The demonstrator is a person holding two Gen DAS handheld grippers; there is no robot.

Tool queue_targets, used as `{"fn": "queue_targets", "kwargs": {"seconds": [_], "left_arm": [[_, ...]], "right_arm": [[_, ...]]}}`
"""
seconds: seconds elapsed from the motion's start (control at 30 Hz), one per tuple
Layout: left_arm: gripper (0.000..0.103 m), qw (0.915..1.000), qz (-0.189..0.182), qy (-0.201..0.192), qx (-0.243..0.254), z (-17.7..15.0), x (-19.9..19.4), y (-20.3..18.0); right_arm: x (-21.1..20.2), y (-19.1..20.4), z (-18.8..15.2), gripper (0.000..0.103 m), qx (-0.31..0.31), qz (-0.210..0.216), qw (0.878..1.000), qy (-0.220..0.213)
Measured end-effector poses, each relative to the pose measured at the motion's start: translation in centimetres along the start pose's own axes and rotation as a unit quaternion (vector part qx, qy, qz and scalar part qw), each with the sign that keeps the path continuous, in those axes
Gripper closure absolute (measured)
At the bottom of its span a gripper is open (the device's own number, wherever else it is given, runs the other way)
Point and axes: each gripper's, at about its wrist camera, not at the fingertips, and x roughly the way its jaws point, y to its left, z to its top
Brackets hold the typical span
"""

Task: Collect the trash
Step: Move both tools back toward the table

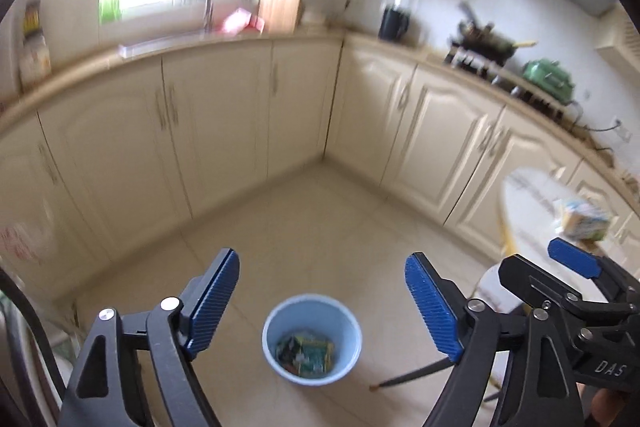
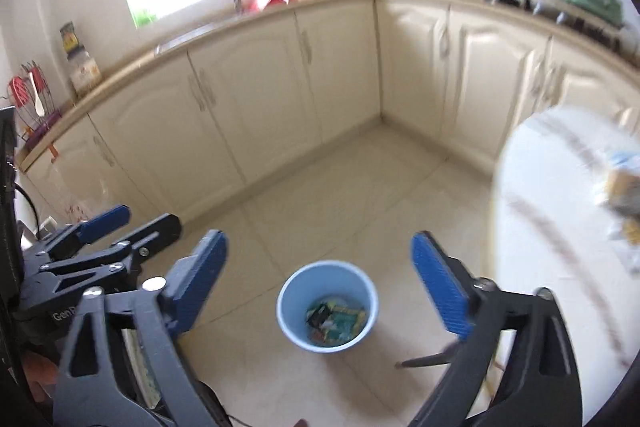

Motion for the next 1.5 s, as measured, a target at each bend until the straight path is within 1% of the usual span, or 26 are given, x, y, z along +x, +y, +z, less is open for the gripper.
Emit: {"fn": "queue_targets", "kwargs": {"seconds": [0.1, 0.17, 0.2, 0.23, 0.27, 0.33, 0.43, 0.5, 0.53, 0.6, 0.7, 0.77, 0.83, 0.87, 0.93, 1.0, 1.07, 1.17, 1.27, 1.47, 1.5], "left_arm": [[0.011, 0.9987, -0.006, -0.047, 0.019, -0.6, -5.3, -3.4], [0.009, 0.9967, -0.011, -0.074, 0.032, -2.1, -8.9, -4.6], [0.009, 0.9948, -0.017, -0.092, 0.040, -2.6, -11.0, -5.5], [0.009, 0.9935, -0.019, -0.103, 0.045, -3.8, -12.9, -5.4], [0.009, 0.9911, -0.012, -0.122, 0.052, -4.2, -14.9, -6.5], [0.009, 0.9874, -0.017, -0.144, 0.063, -5.7, -17.8, -7.5], [0.007, 0.9808, -0.033, -0.178, 0.073, -7.6, -22.2, -9.1], [0.004, 0.9753, -0.040, -0.203, 0.077, -9.0, -25.0, -9.6], [0.002, 0.9726, -0.040, -0.216, 0.078, -10.1, -26.4, -9.3], [0.001, 0.9652, -0.045, -0.245, 0.080, -12.6, -29.8, -10.1], [0.001, 0.9572, -0.049, -0.271, 0.088, -16.5, -32.2, -10.3], [0.001, 0.9529, -0.048, -0.285, 0.092, -19.7, -33.1, -9.4], [0.001, 0.9485, -0.046, -0.299, 0.094, -21.8, -32.9, -10.3], [0.001, 0.9469, -0.047, -0.304, 0.095, -22.6, -33.6, -10.4], [0.001, 0.9451, -0.053, -0.308, 0.095, -24.2, -33.4, -10.7], [0.001, 0.9440, -0.055, -0.311, 0.097, -25.5, -32.9, -10.9], [0.001, 0.9435, -0.056, -0.311, 0.098, -26.2, -32.3, -10.9], [0.001, 0.9440, -0.057, -0.309, 0.101, -26.3, -32.4, -10.9], [0.001, 0.9438, -0.057, -0.308, 0.106, -25.4, -32.1, -11.4], [0.001, 0.9456, -0.064, -0.293, 0.125, -22.2, -29.9, -13.5], [0.001, 0.9462, -0.064, -0.290, 0.129, -20.9, -29.3, -14.2]], "right_arm": [[-5.4, 0.1, 0.4, 0.003, -0.005, -0.013, 0.999, -0.039], [-9.0, 0.0, 0.1, 0.003, -0.004, -0.019, 0.998, -0.064], [-10.7, -0.1, 0.1, 0.002, -0.003, -0.024, 0.997, -0.076], [-13.1, -0.1, -0.2, 0.000, -0.003, -0.030, 0.995, -0.096], [-14.4, 0.0, -0.3, 0.000, -0.005, -0.032, 0.994, -0.107], [-18.0, 0.1, -0.8, 0.000, -0.010, -0.050, 0.990, -0.133], [-22.9, 0.5, -1.5, 0.000, -0.008, -0.070, 0.984, -0.166], [-26.6, 0.7, -2.2, 0.000, -0.005, -0.082, 0.978, -0.193], [-28.1, 0.9, -2.4, 0.000, -0.007, -0.089, 0.975, -0.203], [-31.0, 1.3, -2.9, 0.000, -0.011, -0.107, 0.969, -0.224], [-34.4, 1.9, -3.5, 0.000, -0.018, -0.138, 0.958, -0.251], [-36.9, 1.9, -4.1, 0.000, -0.022, -0.159, 0.949, -0.273], [-38.2, 2.3, -4.3, 0.000, -0.023, -0.172, 0.944, -0.282], [-39.0, 2.6, -4.6, 0.000, -0.023, -0.177, 0.940, -0.289], [-39.9, 2.8, -4.7, 0.000, -0.023, -0.177, 0.938, -0.296], [-40.8, 2.9, -4.9, 0.000, -0.022, -0.181, 0.935, -0.303], [-41.1, 2.9, -5.0, 0.000, -0.022, -0.185, 0.933, -0.307], [-41.4, 2.4, -5.2, 0.000, -0.020, -0.188, 0.933, -0.307], [-41.2, 1.8, -5.3, 0.000, -0.015, -0.189, 0.933, -0.304], [-40.4, 0.0, -5.7, 0.000, 0.002, -0.197, 0.935, -0.294], [-40.2, -0.5, -5.8, 0.000, 0.006, -0.199, 0.936, -0.291]]}}
